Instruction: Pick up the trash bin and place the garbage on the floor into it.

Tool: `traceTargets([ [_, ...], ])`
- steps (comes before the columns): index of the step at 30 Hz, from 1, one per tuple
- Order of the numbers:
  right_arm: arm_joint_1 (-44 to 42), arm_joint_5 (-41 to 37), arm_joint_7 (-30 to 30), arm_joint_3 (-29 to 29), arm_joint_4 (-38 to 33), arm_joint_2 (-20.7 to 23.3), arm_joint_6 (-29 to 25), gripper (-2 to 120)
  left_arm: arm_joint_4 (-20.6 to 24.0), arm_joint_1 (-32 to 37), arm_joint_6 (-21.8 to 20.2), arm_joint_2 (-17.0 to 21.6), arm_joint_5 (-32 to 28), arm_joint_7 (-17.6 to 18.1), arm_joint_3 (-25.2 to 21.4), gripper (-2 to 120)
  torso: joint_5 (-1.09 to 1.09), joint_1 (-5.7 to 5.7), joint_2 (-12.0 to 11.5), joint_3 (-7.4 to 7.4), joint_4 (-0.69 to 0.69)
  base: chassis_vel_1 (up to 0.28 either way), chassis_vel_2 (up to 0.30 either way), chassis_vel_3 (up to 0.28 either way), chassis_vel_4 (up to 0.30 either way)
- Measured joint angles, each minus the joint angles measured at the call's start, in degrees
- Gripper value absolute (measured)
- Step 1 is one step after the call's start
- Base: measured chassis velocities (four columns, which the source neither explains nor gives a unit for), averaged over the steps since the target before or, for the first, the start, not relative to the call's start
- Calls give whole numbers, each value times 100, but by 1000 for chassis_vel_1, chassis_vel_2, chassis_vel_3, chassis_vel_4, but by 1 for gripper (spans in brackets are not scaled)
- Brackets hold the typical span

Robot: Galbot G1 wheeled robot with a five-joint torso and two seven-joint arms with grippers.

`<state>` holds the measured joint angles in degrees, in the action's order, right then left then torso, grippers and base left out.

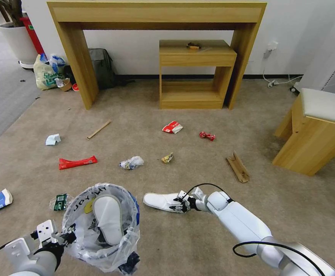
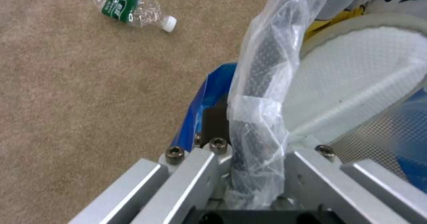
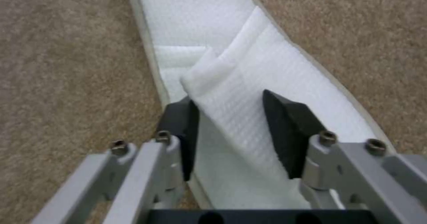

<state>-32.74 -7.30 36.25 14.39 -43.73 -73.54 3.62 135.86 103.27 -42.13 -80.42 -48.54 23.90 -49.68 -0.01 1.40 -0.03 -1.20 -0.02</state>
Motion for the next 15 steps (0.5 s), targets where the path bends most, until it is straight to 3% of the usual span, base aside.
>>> traceTargets([
  [7,-28,16,-95,-28,5,-28,0,17,20,2,0,10,3,0,16,0,0,0,0,0,0,0,0,0,0],
  [9,-30,16,-129,-53,3,-36,2,7,22,-2,0,14,7,0,24,0,0,0,0,0,0,0,0,0,0],
  [15,-53,15,-214,-123,-34,-42,5,0,22,-15,0,21,9,0,30,0,0,0,0,0,0,0,0,0,0],
])
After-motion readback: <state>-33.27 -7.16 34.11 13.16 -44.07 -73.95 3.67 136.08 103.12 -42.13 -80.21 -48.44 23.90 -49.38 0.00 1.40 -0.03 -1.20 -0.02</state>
